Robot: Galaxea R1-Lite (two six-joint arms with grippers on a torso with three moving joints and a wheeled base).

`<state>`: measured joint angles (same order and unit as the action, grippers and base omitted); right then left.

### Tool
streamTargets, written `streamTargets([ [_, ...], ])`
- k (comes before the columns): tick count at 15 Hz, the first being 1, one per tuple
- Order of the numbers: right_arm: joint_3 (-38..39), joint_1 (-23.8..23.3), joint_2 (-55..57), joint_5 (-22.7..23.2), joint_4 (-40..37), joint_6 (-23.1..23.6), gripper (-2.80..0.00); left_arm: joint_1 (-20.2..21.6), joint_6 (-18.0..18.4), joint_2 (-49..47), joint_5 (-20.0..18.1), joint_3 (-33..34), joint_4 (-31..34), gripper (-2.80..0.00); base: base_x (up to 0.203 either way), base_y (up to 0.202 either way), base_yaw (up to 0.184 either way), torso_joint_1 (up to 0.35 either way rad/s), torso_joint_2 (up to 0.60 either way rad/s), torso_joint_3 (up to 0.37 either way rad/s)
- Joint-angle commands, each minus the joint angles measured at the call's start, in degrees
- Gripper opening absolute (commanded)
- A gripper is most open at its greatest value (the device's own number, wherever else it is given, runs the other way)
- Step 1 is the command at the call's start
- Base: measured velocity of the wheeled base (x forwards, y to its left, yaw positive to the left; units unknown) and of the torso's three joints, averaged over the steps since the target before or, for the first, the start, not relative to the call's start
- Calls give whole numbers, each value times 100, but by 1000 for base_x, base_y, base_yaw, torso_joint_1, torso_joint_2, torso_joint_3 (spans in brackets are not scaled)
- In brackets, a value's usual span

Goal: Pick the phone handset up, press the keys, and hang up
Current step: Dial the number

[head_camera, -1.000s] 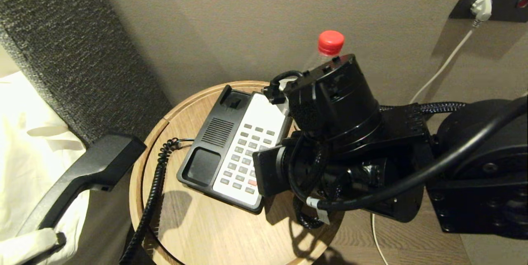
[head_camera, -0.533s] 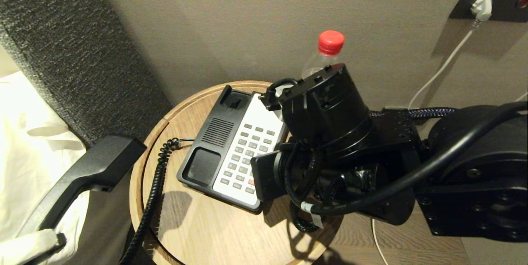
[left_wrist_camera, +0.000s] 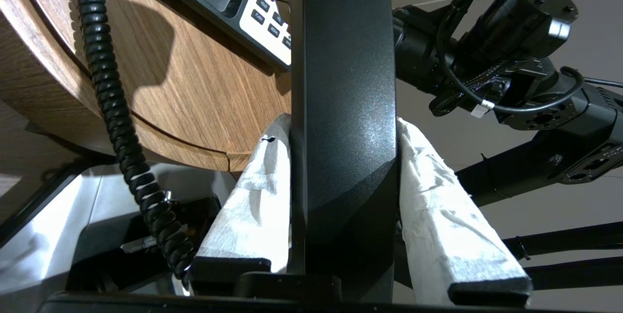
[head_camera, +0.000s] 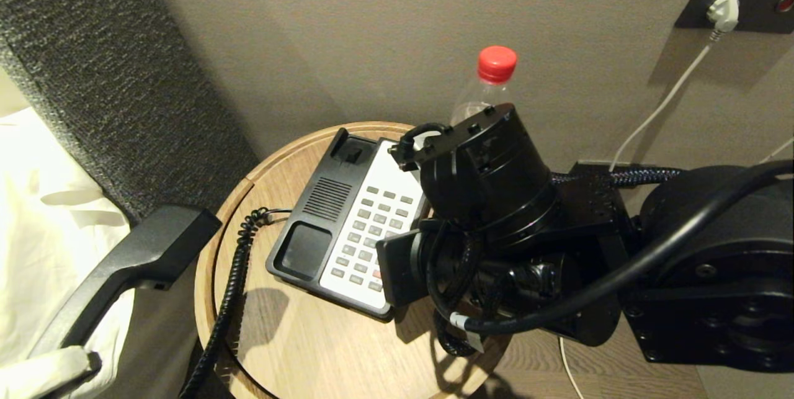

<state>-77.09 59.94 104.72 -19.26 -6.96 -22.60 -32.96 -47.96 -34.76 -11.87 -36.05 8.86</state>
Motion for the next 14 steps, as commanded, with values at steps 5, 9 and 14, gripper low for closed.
streamTargets([
  [5, -5, 0, 119, -7, -7, 13, -280, 0, -29, -14, -8, 45, 1, -280, 0, 0, 0, 0, 0, 0],
  [9, 54, 0, 128, -25, -25, 36, -280, 0, -29, -5, -8, 45, 1, -280, 0, 0, 0, 0, 0, 0],
  [14, 89, 9, 145, -16, -33, 106, -280, 0, -29, -5, -8, 45, 1, -280, 0, 0, 0, 0, 0, 0],
])
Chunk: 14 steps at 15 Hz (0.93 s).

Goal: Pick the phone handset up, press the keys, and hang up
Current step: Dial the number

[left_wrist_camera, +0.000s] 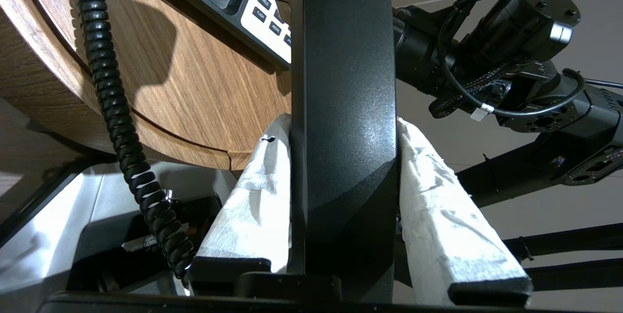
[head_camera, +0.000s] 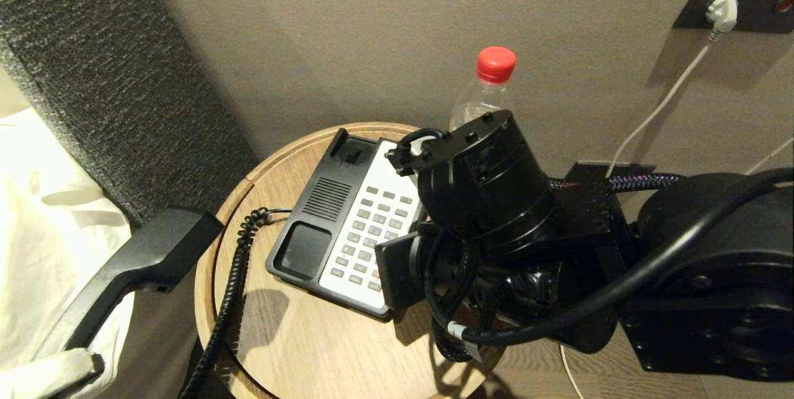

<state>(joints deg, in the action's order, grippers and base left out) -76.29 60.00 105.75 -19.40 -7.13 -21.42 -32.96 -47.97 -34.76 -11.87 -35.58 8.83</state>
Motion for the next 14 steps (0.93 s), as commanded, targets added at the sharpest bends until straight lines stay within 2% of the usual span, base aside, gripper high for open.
streamTargets([
  [1, 26, 3, 59, -3, -16, -11, -280, 0, -28, 4, -8, 8, 5, -280, 0, 0, 0, 0, 0, 0],
  [14, 94, 20, -9, -58, -25, 26, -280, 0, -21, 3, -26, 16, 5, -280, 0, 0, 0, 0, 0, 0],
])
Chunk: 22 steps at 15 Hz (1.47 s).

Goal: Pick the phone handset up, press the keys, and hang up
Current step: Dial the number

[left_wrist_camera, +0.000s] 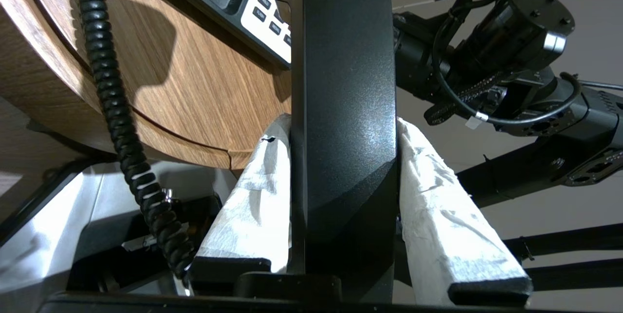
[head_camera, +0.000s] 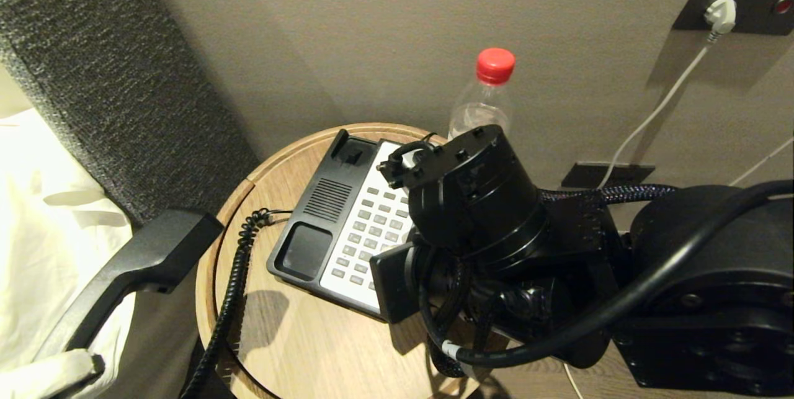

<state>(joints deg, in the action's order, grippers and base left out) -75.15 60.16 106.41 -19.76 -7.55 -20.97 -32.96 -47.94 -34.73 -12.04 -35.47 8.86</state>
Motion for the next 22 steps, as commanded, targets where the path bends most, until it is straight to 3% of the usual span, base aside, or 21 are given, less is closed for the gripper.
streamTargets([
  [1, -26, 4, -147, -19, 16, -26, -280, 0, -22, 1, -8, 32, 2, -280, 0, 0, 0, 0, 0, 0],
  [10, -341, 48, -533, 85, 51, -90, -280, 0, -31, 72, -44, 58, 2, -280, 0, 0, 0, 0, 0, 0],
  [22, -97, 321, -206, 315, -27, -232, -280, 0, -31, 89, -70, 93, 2, -280, 0, 0, 0, 0, 0, 0],
])
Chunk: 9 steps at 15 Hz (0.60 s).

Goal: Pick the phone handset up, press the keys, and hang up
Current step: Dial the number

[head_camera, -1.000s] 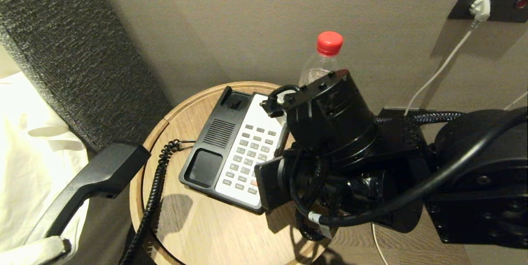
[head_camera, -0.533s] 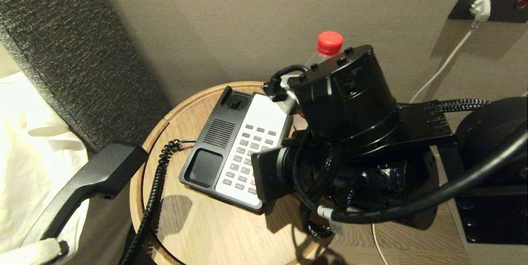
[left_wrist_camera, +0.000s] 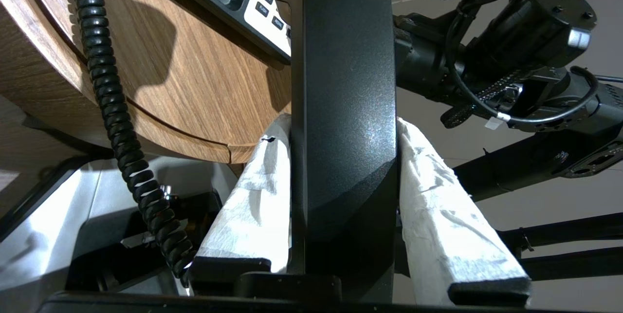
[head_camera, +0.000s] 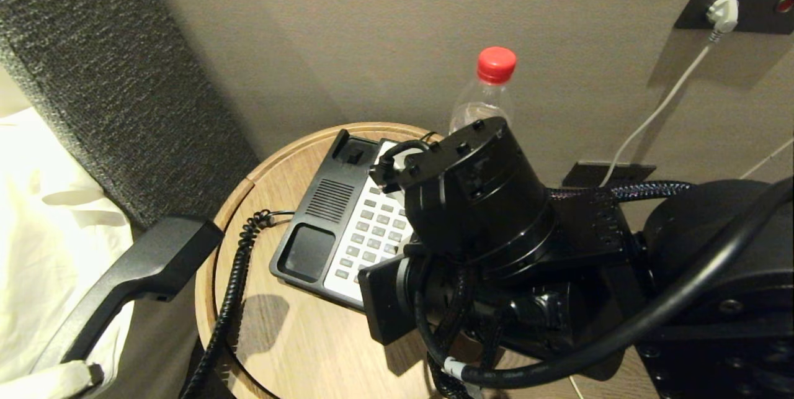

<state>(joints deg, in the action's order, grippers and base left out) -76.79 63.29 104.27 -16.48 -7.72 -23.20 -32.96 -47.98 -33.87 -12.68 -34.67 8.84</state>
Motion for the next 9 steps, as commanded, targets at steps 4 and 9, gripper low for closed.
streamTargets([
  [4, 226, -1, -21, -13, 7, -9, -280, 0, -19, 3, -7, 13, 4, -280, 0, 0, 0, 0, 0, 0],
  [9, 235, -1, 5, -22, 7, 0, -280, 0, -27, 3, -7, 13, 4, -280, 0, 0, 0, 0, 0, 0],
])
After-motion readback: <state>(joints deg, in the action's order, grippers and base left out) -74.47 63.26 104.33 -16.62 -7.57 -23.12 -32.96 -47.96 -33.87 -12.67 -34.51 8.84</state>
